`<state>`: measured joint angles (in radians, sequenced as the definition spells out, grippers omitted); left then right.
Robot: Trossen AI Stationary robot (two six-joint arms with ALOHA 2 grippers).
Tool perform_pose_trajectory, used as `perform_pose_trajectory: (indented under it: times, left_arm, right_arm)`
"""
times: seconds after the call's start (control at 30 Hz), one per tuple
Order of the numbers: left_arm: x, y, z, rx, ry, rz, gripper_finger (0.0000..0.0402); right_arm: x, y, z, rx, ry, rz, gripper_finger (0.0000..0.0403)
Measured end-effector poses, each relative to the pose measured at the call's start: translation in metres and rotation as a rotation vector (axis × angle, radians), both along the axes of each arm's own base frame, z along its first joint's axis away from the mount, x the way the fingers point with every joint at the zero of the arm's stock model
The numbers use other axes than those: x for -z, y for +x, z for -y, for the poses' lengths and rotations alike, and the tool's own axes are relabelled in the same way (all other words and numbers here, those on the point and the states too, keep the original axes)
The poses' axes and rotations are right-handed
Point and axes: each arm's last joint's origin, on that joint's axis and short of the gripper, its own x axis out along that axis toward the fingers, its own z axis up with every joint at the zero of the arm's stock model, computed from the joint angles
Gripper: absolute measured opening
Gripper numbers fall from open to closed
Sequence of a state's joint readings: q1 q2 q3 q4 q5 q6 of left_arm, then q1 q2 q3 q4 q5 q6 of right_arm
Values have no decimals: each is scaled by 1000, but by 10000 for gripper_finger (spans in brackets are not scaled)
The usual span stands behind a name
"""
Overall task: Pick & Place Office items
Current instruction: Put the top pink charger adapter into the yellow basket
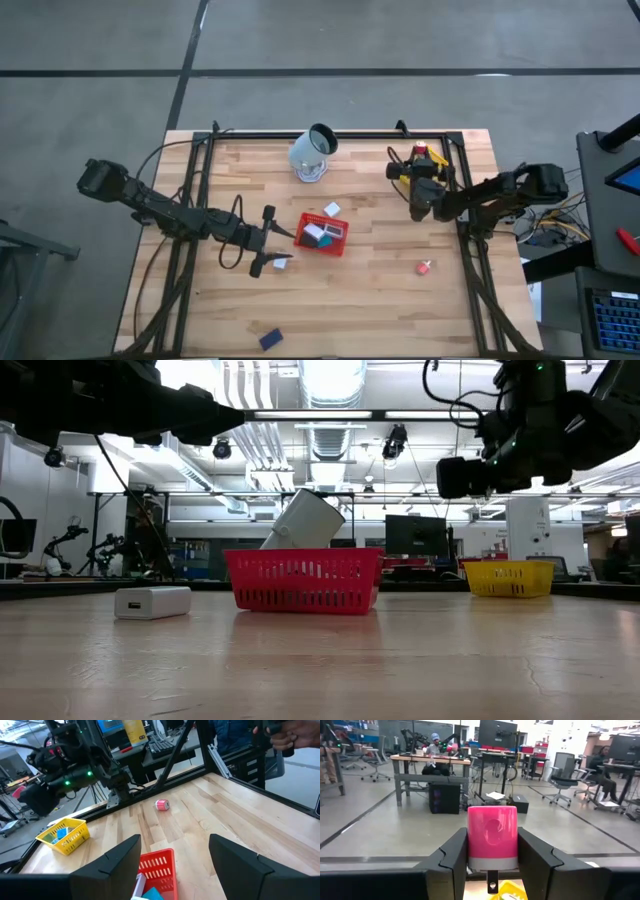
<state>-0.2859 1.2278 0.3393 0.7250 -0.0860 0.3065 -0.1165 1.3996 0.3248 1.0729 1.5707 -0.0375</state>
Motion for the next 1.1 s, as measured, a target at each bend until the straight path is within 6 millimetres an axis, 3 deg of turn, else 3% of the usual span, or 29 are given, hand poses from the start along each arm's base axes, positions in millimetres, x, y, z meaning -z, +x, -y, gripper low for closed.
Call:
perform_pose_trajectory:
  times: [0.3, 0.63, 0.83, 0.97, 1.03, 1.1]
  left_arm:
    - [0, 0, 0, 3, -4, -1, 239]
    - [0, 0, 0, 6, -12, -3, 239]
    - [0, 0, 0, 9, -13, -3, 239]
    - [0, 0, 0, 8, -21, -5, 239]
    - [0, 0, 0, 7, -27, -6, 239]
    - [0, 0, 0, 7, -27, -7, 239]
  right_arm:
    - [-2, -4, -5, -21, 5, -50, 126]
    - [36, -38, -6, -8, -12, 107, 126]
    - [46, -48, -2, -75, 10, 143, 126]
    - [65, -49, 14, -133, 155, 142, 126]
    - [74, -55, 26, -34, 300, 158, 126]
    - [79, -61, 25, 56, 391, 109, 126]
